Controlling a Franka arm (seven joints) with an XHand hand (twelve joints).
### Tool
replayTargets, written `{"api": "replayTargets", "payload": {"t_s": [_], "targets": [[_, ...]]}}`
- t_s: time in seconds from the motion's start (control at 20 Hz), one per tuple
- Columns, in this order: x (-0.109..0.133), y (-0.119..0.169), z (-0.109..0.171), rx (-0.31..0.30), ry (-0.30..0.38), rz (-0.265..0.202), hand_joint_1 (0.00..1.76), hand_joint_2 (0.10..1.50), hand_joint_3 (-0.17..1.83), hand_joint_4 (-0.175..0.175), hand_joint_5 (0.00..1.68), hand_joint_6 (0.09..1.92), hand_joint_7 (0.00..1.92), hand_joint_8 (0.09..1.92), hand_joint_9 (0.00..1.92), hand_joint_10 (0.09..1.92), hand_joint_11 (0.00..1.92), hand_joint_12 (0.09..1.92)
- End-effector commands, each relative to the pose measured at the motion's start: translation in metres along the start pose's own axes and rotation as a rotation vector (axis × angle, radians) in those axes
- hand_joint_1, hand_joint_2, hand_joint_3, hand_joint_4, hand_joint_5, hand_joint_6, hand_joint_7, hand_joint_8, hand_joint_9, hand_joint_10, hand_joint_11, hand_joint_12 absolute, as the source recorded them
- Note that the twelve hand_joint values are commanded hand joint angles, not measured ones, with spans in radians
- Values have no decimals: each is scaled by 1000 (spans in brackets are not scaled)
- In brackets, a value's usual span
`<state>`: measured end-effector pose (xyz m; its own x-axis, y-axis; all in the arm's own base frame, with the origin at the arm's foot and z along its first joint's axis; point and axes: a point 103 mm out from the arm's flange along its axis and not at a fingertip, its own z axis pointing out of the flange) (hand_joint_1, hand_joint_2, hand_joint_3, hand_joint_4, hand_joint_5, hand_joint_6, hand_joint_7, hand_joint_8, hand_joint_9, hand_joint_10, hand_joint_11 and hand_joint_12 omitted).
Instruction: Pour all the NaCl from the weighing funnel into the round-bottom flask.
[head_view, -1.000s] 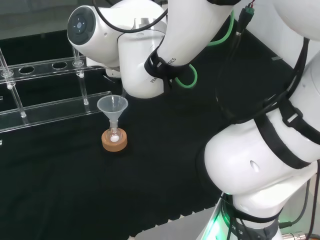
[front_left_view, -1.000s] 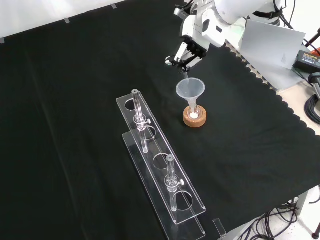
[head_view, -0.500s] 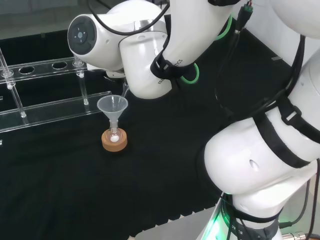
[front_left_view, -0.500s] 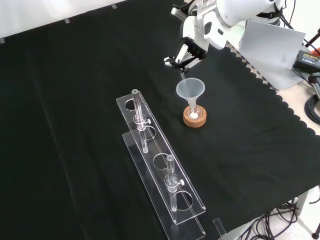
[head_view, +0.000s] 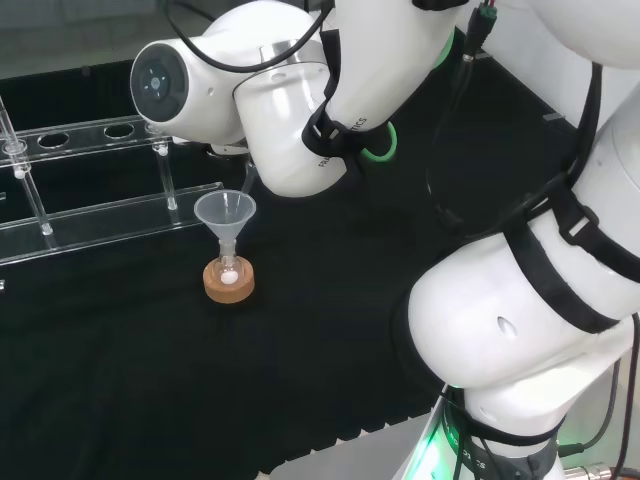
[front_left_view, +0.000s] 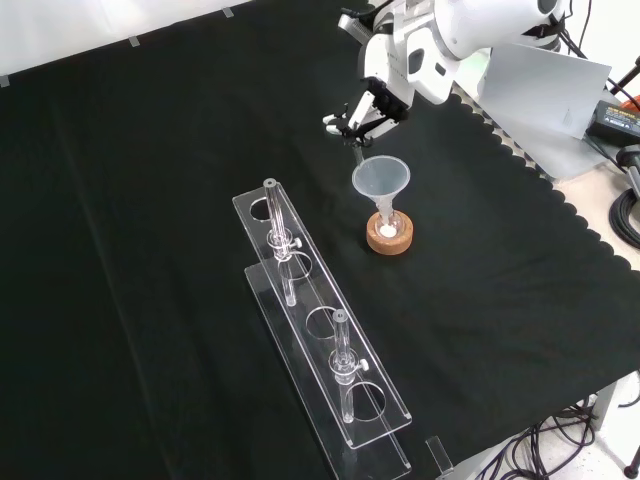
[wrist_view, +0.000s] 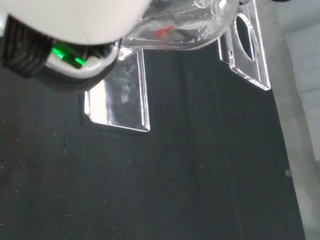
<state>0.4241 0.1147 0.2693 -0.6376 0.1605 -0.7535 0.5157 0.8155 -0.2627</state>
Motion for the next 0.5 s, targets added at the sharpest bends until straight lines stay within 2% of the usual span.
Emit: {"api": "replayTargets", "payload": {"t_s": [0.05,0.5], "targets": [[-3,2,-1,6,-15,-12,1171,505,762,175,1629,87,1748,87,1484,173,574,1294],[-3,3,-12,8,39,4,1170,506,760,175,1629,87,1749,87,1479,170,572,1294]]}}
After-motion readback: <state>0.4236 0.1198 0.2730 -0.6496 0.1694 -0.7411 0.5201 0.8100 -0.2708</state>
